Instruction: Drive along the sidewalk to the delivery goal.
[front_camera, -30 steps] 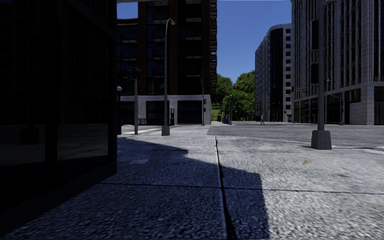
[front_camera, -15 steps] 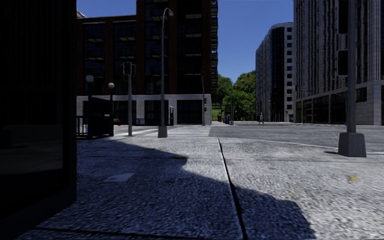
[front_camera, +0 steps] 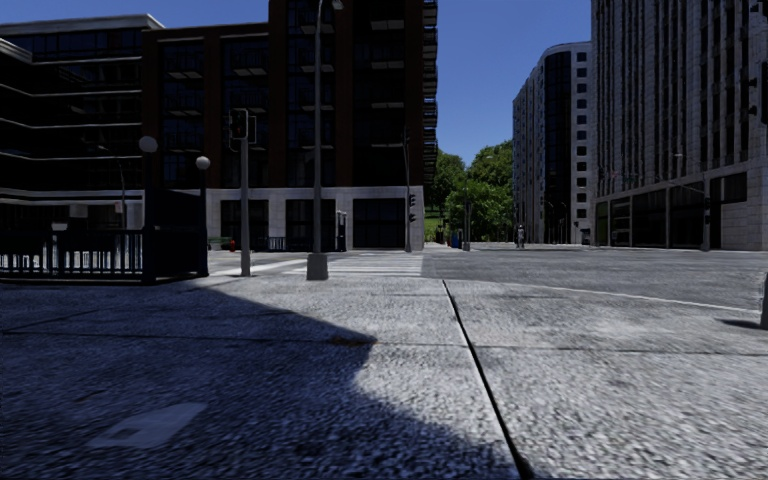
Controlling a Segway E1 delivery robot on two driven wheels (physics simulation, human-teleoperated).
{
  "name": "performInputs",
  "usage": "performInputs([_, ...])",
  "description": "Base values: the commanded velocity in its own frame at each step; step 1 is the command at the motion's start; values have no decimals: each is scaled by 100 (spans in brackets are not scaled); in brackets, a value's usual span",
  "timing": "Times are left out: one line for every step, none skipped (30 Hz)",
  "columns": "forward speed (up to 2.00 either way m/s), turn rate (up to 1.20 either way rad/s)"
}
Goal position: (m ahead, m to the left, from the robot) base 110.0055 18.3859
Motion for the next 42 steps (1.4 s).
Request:
performInputs([200, 0])
performInputs([200, 0])
performInputs([200, 3])
performInputs([200, 26])
performInputs([200, 39])
performInputs([200, 39])
performInputs([200, 42])
performInputs([200, 0])
performInputs([200, 0])
performInputs([200, 0])
performInputs([200, 0])
performInputs([200, 0])
performInputs([200, 0])
performInputs([200, 0])
performInputs([200, 0])
performInputs([200, 0])
performInputs([200, 0])
performInputs([200, 0])
performInputs([200, 0])
performInputs([200, 0])
performInputs([200, 0])
performInputs([200, 0])
performInputs([200, 0])
performInputs([200, 0])
performInputs([200, 0])
performInputs([200, 1])
performInputs([200, 1])
performInputs([200, 7])
performInputs([200, 8])
performInputs([200, 8])
performInputs([200, 8])
performInputs([200, 0])
performInputs([200, 0])
performInputs([200, 0])
performInputs([200, 0])
performInputs([200, 0])
performInputs([200, 0])
performInputs([200, 0])
performInputs([200, 0])
performInputs([200, 0])
performInputs([200, 0])
performInputs([200, 0])
